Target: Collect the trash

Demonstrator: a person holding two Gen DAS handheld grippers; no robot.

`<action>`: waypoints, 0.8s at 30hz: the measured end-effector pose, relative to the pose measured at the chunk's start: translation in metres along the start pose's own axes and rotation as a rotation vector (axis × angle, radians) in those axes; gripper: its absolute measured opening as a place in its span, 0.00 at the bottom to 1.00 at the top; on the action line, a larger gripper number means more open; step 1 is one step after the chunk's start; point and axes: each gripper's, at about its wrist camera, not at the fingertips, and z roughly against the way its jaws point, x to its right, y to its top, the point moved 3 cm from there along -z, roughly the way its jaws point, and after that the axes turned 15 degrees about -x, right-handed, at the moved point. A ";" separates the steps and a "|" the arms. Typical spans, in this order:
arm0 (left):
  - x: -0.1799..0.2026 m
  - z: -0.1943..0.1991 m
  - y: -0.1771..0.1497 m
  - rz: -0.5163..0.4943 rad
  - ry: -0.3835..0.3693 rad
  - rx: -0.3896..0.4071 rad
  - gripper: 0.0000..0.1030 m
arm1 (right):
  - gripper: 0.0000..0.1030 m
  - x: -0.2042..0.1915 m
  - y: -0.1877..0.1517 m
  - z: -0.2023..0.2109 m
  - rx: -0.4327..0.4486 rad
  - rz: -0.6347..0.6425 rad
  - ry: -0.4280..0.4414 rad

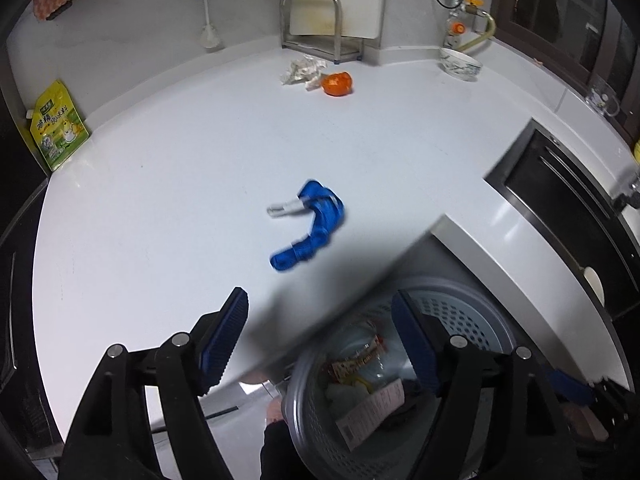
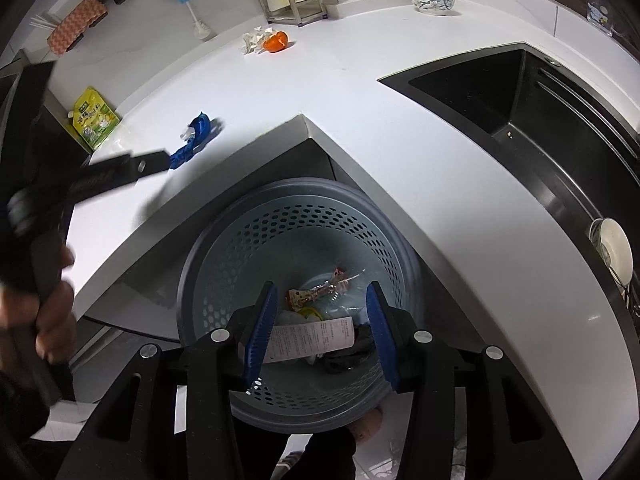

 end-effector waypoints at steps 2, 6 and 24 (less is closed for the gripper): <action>-0.003 -0.005 0.010 0.007 0.011 0.005 0.70 | 0.43 0.002 0.000 0.000 -0.002 -0.011 -0.003; -0.008 -0.014 0.024 0.015 0.022 0.009 0.71 | 0.43 0.005 0.003 -0.001 -0.003 -0.034 -0.005; -0.030 -0.023 0.062 -0.002 -0.004 0.014 0.73 | 0.46 -0.012 0.075 -0.002 0.065 -0.047 -0.017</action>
